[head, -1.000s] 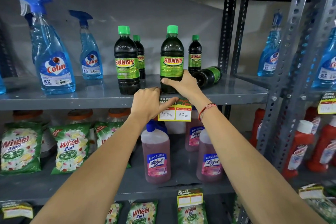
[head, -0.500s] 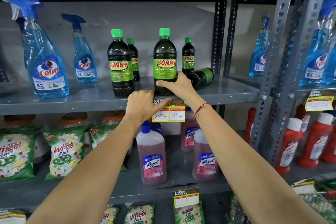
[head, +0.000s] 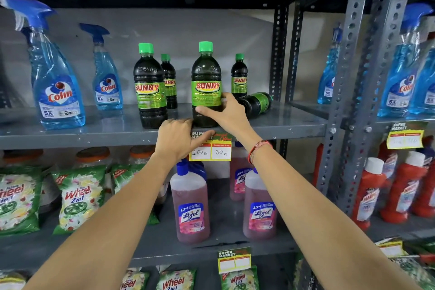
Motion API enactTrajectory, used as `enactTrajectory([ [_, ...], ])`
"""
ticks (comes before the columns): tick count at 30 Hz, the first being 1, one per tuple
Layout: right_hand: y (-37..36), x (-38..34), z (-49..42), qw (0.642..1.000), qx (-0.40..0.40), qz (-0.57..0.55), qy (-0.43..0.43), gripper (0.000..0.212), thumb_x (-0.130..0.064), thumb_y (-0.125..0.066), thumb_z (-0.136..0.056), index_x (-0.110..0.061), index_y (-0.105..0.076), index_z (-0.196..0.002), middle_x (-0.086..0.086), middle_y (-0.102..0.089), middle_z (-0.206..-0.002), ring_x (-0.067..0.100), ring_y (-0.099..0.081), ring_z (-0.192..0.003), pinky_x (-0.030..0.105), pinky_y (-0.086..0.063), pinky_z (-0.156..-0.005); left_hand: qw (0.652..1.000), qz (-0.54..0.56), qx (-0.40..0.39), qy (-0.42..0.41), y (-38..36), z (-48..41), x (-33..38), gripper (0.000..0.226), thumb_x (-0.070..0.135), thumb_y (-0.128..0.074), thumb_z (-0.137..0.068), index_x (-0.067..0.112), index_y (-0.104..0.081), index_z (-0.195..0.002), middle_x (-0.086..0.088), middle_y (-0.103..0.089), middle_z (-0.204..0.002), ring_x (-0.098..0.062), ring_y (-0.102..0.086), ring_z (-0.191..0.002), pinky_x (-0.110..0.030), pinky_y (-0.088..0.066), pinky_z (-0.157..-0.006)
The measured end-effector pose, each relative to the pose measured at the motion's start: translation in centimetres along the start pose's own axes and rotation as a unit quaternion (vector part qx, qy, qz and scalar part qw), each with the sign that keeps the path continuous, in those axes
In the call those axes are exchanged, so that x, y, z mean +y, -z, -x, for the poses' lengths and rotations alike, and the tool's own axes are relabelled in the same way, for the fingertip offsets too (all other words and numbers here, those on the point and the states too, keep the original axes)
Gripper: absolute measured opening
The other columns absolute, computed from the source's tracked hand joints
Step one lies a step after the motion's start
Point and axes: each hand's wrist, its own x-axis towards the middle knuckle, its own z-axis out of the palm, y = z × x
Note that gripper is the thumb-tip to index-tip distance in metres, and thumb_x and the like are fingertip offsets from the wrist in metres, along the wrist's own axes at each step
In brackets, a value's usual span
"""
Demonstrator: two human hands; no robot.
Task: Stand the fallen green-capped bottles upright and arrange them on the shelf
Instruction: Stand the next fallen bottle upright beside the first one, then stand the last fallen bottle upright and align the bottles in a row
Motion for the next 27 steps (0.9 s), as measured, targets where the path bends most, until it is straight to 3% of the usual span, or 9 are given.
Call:
enactTrajectory([
  [3,2.0,0.1,-0.1,0.995,0.086,0.018,0.045,0.062,-0.045,-0.068,-0.083,-0.004,-0.05,-0.127,0.006,-0.063,-0.101,0.014,-0.06,-0.087,0.018,-0.048,-0.073,0.992,0.049,0.084,0.079,-0.7,1.7,1.0,0.072,0.066,-0.033,-0.084,0.004,-0.067,-0.098,-0.016,-0.069,-0.105,-0.03,-0.061,-0.104,-0.041,-0.04,-0.092],
  [5,3.8,0.5,-1.1,0.983,0.161,0.068,0.049,0.056,-0.047,-0.062,-0.087,-0.004,-0.054,-0.121,0.013,-0.066,-0.1,0.023,-0.063,-0.088,0.031,-0.051,-0.076,0.979,0.089,0.145,0.11,-1.0,2.8,2.5,0.057,0.055,-0.04,-0.088,0.006,-0.062,-0.108,-0.014,-0.063,-0.114,-0.029,-0.053,-0.111,-0.041,-0.035,-0.093],
  [7,5.8,1.0,-2.6,0.973,0.186,0.139,-0.003,0.061,-0.051,-0.057,-0.088,-0.002,-0.051,-0.123,0.017,-0.061,-0.114,0.029,-0.059,-0.106,0.035,-0.045,-0.084,0.975,0.091,0.188,0.082,-1.1,2.9,4.4,0.042,0.043,-0.045,-0.089,0.008,-0.062,-0.104,-0.012,-0.061,-0.107,-0.027,-0.051,-0.102,-0.039,-0.035,-0.084],
  [11,8.1,2.3,-5.9,0.96,0.091,0.181,-0.196,0.099,-0.071,-0.05,-0.081,0.006,-0.031,-0.14,0.022,-0.046,-0.14,0.036,-0.049,-0.125,0.04,-0.043,-0.098,0.981,0.106,0.159,-0.025,-1.1,0.3,8.5,0.028,0.03,-0.05,-0.085,0.005,-0.063,-0.083,-0.011,-0.061,-0.087,-0.029,-0.054,-0.078,-0.038,-0.039,-0.062],
  [14,8.3,4.0,-7.9,0.959,0.067,0.094,-0.261,0.107,-0.08,-0.056,-0.068,0.0,-0.042,-0.137,0.016,-0.055,-0.133,0.035,-0.06,-0.105,0.045,-0.054,-0.087,0.992,0.089,0.082,-0.024,-1.8,-1.7,10.8,0.04,0.037,-0.044,-0.086,0.004,-0.066,-0.08,-0.012,-0.064,-0.079,-0.031,-0.058,-0.074,-0.037,-0.044,-0.06],
  [18,8.1,5.1,-9.1,0.954,0.083,0.027,-0.287,0.097,-0.072,-0.069,-0.06,-0.007,-0.051,-0.129,0.013,-0.06,-0.121,0.027,-0.056,-0.063,0.034,-0.053,-0.045,0.999,0.027,0.036,0.002,-2.9,-2.7,11.4,0.05,0.042,-0.038,-0.087,0.004,-0.067,-0.071,-0.013,-0.067,-0.066,-0.031,-0.062,-0.065,-0.035,-0.046,-0.057],
  [21,7.7,6.3,-10.3,0.948,0.096,0.025,-0.303,0.101,-0.068,-0.075,-0.048,-0.007,-0.052,-0.126,0.012,-0.063,-0.114,0.029,-0.06,-0.067,0.04,-0.058,-0.051,0.999,0.011,0.045,-0.014,-3.7,-2.8,11.1,0.05,0.042,-0.038,-0.088,0.004,-0.067,-0.073,-0.012,-0.067,-0.065,-0.031,-0.063,-0.063,-0.035,-0.046,-0.055],
  [23,7.4,6.5,-10.5,0.947,0.091,0.015,-0.309,0.088,-0.061,-0.076,-0.051,-0.006,-0.057,-0.117,0.012,-0.063,-0.11,0.029,-0.061,-0.069,0.042,-0.059,-0.052,0.998,0.003,0.056,-0.027,-4.1,-2.7,10.9,0.05,0.041,-0.037,-0.089,0.004,-0.067,-0.077,-0.012,-0.069,-0.068,-0.029,-0.064,-0.065,-0.034,-0.046,-0.057],
  [27,7.7,5.3,-9.5,0.945,0.068,-0.057,-0.316,0.037,-0.038,-0.075,-0.072,-0.009,-0.059,-0.089,0.011,-0.063,-0.088,0.026,-0.06,-0.067,0.038,-0.058,-0.06,0.997,0.001,0.071,-0.029,-4.3,-2.6,10.7,0.05,0.041,-0.037,-0.091,0.004,-0.068,-0.081,-0.011,-0.071,-0.073,-0.027,-0.066,-0.068,-0.034,-0.047,-0.06],
])
